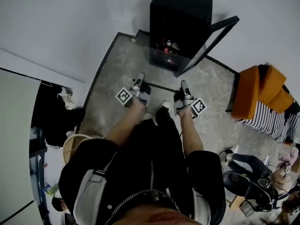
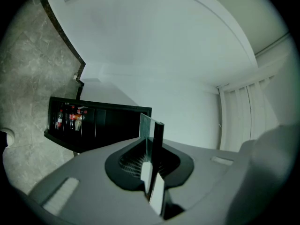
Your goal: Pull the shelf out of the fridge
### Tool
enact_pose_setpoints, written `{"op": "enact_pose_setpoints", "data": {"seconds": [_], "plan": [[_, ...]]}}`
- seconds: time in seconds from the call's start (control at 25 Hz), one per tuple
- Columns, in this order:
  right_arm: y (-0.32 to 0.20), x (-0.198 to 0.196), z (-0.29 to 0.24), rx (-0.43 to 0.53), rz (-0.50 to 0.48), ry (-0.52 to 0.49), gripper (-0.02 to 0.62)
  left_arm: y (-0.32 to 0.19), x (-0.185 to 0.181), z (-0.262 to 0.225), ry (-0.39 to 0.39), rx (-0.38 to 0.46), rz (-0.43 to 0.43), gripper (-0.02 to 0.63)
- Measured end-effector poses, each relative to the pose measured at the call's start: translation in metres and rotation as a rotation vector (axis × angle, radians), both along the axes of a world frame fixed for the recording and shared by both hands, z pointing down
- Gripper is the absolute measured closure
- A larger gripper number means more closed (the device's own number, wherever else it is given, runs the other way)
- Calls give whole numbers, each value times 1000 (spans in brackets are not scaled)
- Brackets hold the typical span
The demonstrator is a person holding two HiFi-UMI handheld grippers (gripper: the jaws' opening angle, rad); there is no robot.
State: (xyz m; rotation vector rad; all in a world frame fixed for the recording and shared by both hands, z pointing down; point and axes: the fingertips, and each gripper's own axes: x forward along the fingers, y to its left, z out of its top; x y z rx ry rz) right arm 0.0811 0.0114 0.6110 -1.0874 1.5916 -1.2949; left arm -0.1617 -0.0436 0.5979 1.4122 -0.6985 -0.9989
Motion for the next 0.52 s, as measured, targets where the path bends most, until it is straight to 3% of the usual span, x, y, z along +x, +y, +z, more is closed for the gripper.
{"op": "enact_pose_setpoints", "data": {"seconds": [0.52], "plan": [[-2, -1, -8, 26, 12, 20, 566, -4, -3, -7, 14, 20, 7, 574]]}}
